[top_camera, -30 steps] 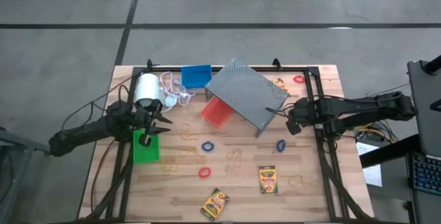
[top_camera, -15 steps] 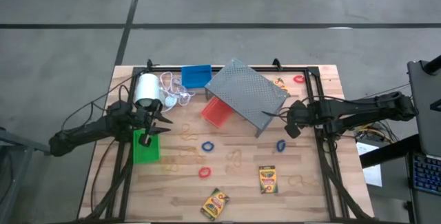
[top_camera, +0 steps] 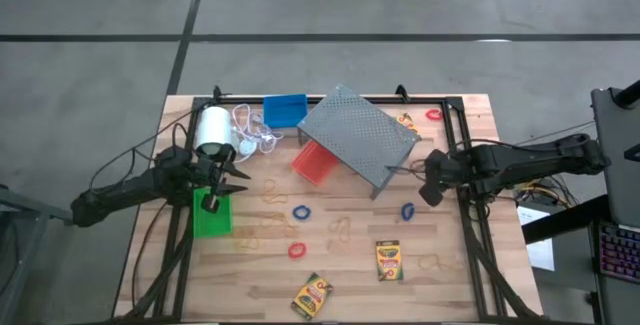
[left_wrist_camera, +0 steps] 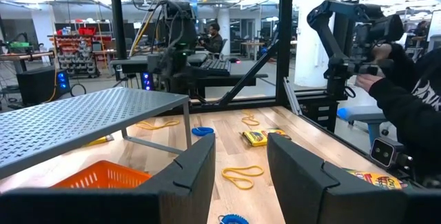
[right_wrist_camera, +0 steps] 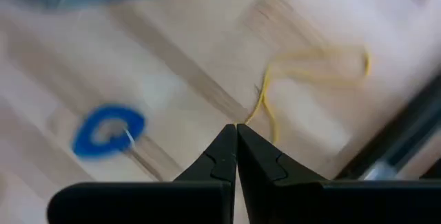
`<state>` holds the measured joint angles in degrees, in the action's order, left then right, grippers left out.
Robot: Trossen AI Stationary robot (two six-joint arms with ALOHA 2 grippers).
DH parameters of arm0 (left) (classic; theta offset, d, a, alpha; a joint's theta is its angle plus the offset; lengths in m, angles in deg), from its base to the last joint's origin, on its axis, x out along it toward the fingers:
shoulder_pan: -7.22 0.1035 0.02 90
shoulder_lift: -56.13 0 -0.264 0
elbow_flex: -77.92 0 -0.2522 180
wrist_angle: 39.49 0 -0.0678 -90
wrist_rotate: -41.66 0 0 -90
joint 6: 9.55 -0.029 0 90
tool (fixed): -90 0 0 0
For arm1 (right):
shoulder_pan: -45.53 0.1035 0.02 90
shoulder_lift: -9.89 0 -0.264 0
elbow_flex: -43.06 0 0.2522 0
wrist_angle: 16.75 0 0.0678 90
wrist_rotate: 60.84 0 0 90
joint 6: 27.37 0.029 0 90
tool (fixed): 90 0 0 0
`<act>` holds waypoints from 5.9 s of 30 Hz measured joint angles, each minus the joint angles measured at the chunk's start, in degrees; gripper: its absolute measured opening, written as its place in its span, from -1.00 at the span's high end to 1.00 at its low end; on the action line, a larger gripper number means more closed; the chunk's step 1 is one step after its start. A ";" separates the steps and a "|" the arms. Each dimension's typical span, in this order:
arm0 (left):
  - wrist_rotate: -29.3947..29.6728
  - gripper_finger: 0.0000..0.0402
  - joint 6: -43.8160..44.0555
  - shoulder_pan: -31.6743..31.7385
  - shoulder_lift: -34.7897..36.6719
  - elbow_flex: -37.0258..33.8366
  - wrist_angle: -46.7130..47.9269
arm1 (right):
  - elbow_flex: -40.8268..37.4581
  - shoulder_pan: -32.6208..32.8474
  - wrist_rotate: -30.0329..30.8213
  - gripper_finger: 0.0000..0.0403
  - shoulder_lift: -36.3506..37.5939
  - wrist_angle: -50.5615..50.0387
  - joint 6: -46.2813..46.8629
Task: Pick & Place Office Desk Supplies
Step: Put the yellow rubber band into the orange bin
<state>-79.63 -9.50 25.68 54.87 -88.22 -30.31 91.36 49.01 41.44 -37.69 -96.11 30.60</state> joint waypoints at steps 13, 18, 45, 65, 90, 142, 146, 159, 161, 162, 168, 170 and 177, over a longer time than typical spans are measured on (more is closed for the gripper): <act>0.00 0.33 0.00 -0.02 0.00 0.00 0.00 | -0.08 -1.40 9.32 0.94 -8.98 2.31 7.76; 0.00 0.33 0.00 -0.01 -0.02 0.01 0.00 | -0.20 -1.40 10.66 0.74 -12.29 4.93 8.21; 0.00 0.33 0.00 -0.01 -0.02 0.00 -0.02 | -11.53 -1.40 13.44 0.33 -18.54 19.03 12.34; 0.00 0.33 0.00 0.00 -0.02 0.01 0.00 | -14.35 -1.36 13.01 0.63 -18.35 23.57 13.93; 0.00 0.33 0.00 -0.02 0.00 0.00 -0.02 | -9.07 -1.41 12.11 0.96 -16.64 18.31 10.39; 0.00 0.33 0.00 0.00 -0.09 0.00 0.00 | 7.44 11.03 1.00 0.96 -11.64 56.18 -43.65; 0.00 0.33 0.00 -0.01 -0.09 0.01 0.00 | 7.42 8.52 4.65 0.96 -15.38 64.13 -49.24; 0.00 0.33 0.00 -0.02 -0.09 0.00 -0.01 | 14.05 -1.86 3.83 0.96 -32.18 70.95 -55.19; 0.00 0.33 0.00 -0.01 -0.09 0.01 -0.01 | 16.35 -2.25 3.66 0.96 -35.31 70.95 -56.83; 0.00 0.33 0.00 -0.01 -0.09 0.01 0.00 | 17.60 -2.43 3.67 0.96 -36.95 70.97 -57.61; 0.00 0.33 0.00 -0.02 -0.09 0.00 0.00 | 25.27 -2.81 4.17 0.96 -44.77 69.84 -60.29; 0.00 0.33 0.00 -0.02 -0.09 0.00 0.00 | 27.82 -3.32 4.21 0.96 -46.92 67.98 -60.15; 0.00 0.33 0.00 -0.02 -0.09 0.00 -0.01 | 33.11 -5.05 4.40 0.96 -52.81 64.18 -59.69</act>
<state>-79.63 -9.50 25.66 54.79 -88.21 -30.32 124.46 43.97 45.84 -90.51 -31.93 -29.08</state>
